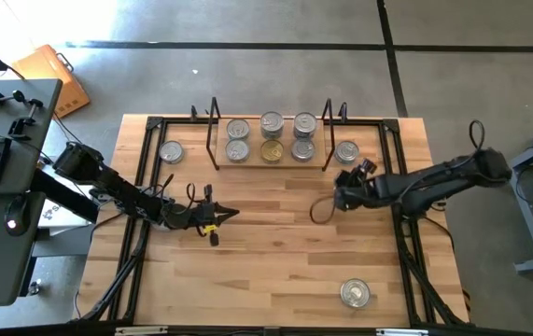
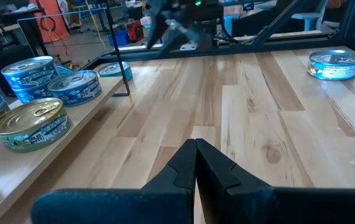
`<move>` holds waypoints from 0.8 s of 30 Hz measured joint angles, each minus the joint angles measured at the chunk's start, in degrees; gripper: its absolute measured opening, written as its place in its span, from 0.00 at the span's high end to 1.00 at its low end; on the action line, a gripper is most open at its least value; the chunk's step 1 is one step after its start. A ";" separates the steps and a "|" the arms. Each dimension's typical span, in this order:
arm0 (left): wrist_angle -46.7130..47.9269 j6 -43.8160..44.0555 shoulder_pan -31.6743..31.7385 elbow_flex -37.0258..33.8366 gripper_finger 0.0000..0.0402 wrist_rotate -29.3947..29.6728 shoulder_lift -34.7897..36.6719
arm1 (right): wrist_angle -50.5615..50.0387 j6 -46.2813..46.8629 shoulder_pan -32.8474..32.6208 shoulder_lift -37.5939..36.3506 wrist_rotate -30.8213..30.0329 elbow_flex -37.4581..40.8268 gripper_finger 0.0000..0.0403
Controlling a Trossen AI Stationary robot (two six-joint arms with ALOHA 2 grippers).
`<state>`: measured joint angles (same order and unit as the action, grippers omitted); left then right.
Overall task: Stack canned seafood by type on shelf
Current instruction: Stack the yellow-blue tuna can on top of the yellow-blue tuna can on the shelf
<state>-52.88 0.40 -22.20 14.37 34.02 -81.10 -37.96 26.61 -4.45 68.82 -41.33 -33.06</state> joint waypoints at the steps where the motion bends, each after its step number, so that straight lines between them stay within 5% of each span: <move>1: 0.00 -0.03 0.07 0.00 1.00 0.00 0.00 | 1.27 -1.92 2.06 0.00 -0.56 0.56 0.62; 15: 0.05 -0.57 0.48 -0.02 1.00 0.02 0.00 | 20.85 -38.92 25.81 0.22 13.75 4.74 0.62; 24: 0.63 -0.55 0.48 -0.02 1.00 0.02 0.00 | 20.40 -46.07 33.95 0.68 19.49 4.74 0.68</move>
<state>-52.25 -0.14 -21.71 14.35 34.04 -81.10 -17.56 -19.46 29.50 69.50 -21.84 -28.32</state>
